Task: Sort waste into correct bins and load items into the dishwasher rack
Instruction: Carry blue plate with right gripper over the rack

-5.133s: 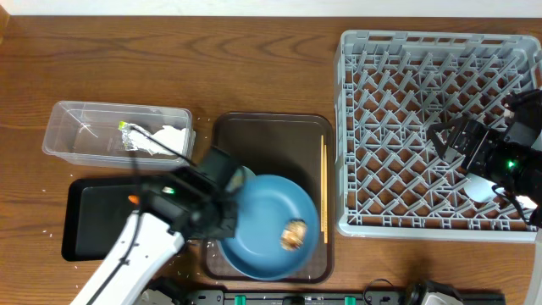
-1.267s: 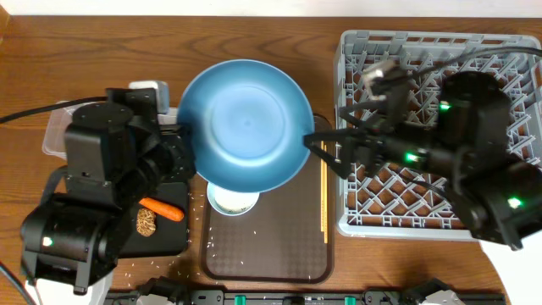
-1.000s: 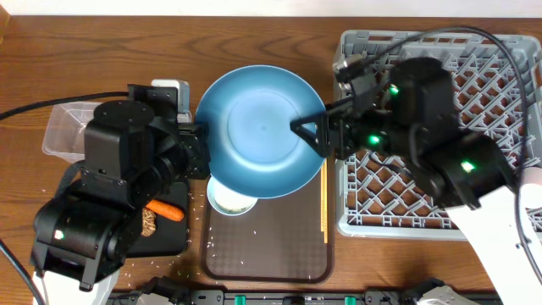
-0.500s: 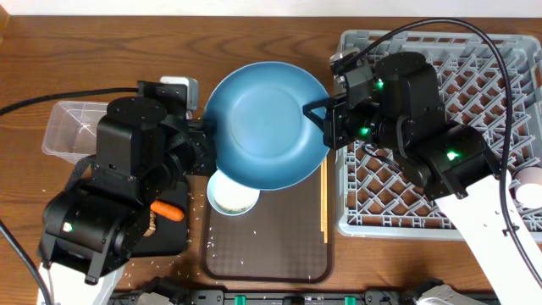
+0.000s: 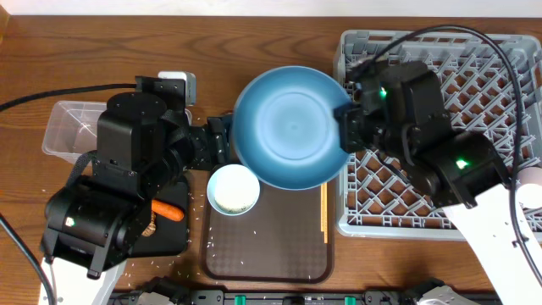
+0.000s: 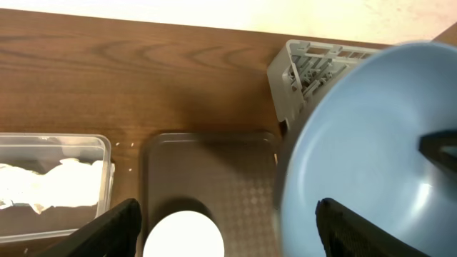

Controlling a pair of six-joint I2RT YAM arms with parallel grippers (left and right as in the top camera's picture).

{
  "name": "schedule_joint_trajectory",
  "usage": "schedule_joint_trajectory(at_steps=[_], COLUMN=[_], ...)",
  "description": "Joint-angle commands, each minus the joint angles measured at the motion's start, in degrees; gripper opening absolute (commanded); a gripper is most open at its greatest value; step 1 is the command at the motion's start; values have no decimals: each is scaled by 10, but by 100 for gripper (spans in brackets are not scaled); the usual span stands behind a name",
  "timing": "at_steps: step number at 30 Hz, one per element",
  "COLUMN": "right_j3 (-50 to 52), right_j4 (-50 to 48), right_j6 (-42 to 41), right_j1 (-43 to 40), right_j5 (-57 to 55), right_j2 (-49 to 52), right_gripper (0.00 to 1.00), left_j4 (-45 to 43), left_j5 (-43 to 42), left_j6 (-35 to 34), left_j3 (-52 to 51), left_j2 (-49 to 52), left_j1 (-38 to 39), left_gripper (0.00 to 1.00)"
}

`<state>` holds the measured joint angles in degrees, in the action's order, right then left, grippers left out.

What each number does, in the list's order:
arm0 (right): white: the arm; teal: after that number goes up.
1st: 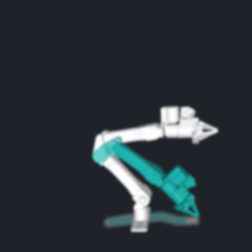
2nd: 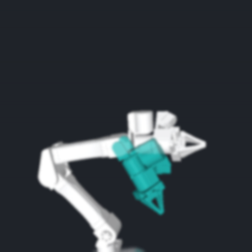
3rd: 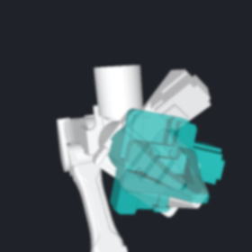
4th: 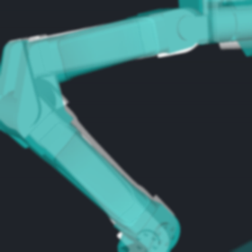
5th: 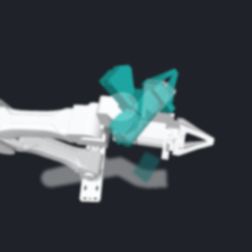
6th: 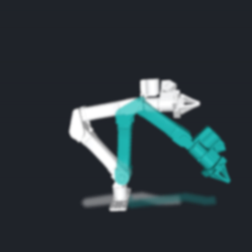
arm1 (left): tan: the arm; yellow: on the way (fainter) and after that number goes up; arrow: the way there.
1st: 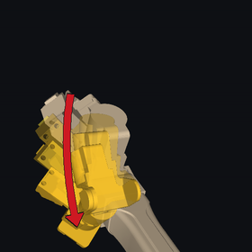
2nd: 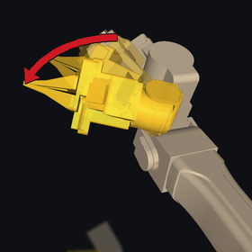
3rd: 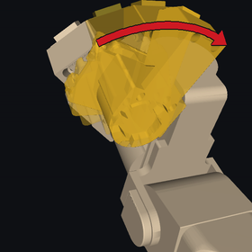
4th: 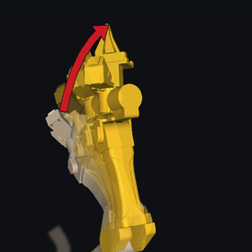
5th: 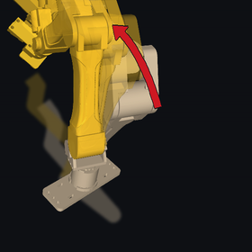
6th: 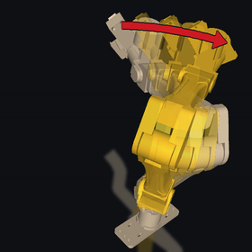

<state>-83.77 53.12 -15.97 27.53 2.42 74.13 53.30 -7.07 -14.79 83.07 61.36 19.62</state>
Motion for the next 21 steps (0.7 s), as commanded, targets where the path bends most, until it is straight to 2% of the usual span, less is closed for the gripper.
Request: schedule_joint_trajectory(at_steps=[1, 9, 17, 21], right_j3=[-4, -4, -4, -4], right_j4=[21, 68, 57, 56], right_j6=[-21, -46, -46, -49], right_j1=[-11, -69, -135, -151], right_j5=[-131, -322, -564, -640], right_j2=[-27, -47, -45, -30], right_gripper=[1, 1, 1, 1], left_j4=[-3, -4, 1, 6], left_j5=[7, 7, 7, 7], left_j6=[4, 4, 4, 4], left_j3=[7, 7, 7, 7], left_j2=[0, 0, 0, 1], left_j1=[-2, -2, -2, -2], left_gripper=[81, 91, 93, 94])
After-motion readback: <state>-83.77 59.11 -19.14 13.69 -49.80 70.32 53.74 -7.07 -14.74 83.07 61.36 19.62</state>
